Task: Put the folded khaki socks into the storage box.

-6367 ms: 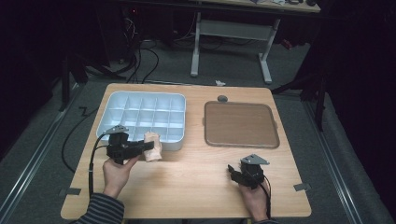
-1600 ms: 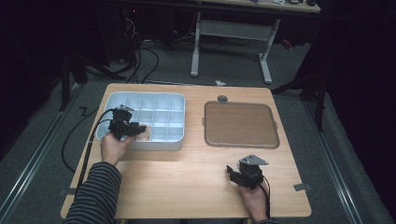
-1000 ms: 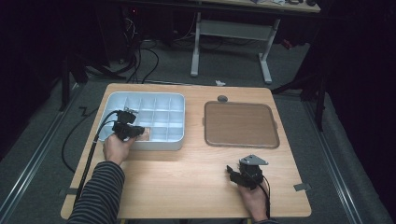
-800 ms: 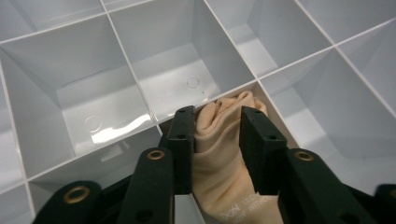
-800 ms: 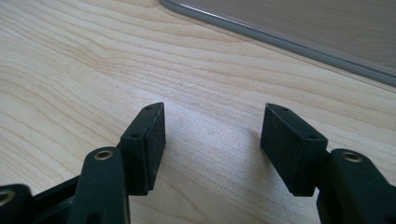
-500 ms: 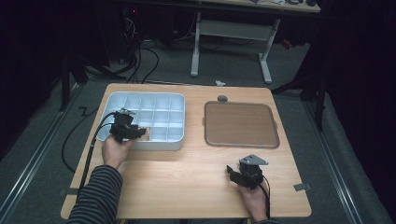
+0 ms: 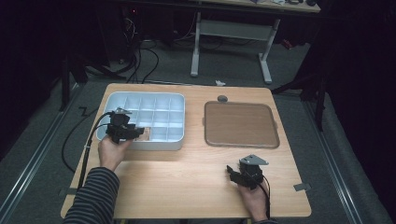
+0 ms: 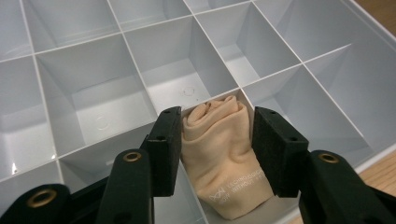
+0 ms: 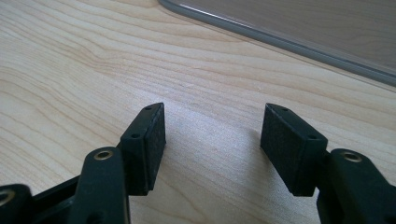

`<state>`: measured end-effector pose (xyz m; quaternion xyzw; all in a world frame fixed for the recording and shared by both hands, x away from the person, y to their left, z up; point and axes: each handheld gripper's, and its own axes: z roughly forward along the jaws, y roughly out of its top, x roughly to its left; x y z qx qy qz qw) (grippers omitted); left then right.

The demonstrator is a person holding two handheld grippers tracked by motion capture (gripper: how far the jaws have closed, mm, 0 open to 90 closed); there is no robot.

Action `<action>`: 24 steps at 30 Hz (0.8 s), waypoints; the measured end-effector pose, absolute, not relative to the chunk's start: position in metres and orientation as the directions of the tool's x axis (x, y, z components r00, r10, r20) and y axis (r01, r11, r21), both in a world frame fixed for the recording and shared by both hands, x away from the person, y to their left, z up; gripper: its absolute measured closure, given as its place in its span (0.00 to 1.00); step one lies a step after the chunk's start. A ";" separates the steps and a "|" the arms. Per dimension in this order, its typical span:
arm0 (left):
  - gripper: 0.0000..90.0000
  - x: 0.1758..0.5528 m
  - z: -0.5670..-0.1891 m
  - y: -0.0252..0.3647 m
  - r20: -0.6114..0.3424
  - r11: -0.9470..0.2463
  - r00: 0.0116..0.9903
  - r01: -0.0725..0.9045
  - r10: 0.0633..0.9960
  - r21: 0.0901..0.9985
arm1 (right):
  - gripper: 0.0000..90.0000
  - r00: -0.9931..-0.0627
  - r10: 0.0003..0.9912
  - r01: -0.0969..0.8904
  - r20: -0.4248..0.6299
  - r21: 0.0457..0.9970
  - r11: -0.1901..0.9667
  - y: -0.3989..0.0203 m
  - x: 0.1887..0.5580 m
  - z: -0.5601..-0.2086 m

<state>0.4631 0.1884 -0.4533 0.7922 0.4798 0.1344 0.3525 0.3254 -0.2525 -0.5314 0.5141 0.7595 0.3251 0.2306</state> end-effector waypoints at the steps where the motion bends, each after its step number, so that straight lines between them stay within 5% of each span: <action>1: 0.59 0.462 -0.452 0.190 -0.134 -0.284 0.504 0.666 0.853 0.690 | 0.45 -0.364 0.931 0.632 -0.015 0.731 0.258 -0.253 0.325 -0.531; 24: 0.59 0.431 -0.440 0.207 -0.171 -0.236 0.520 0.625 0.837 0.744 | 0.45 -0.365 0.931 0.632 -0.008 0.732 0.255 -0.253 0.325 -0.531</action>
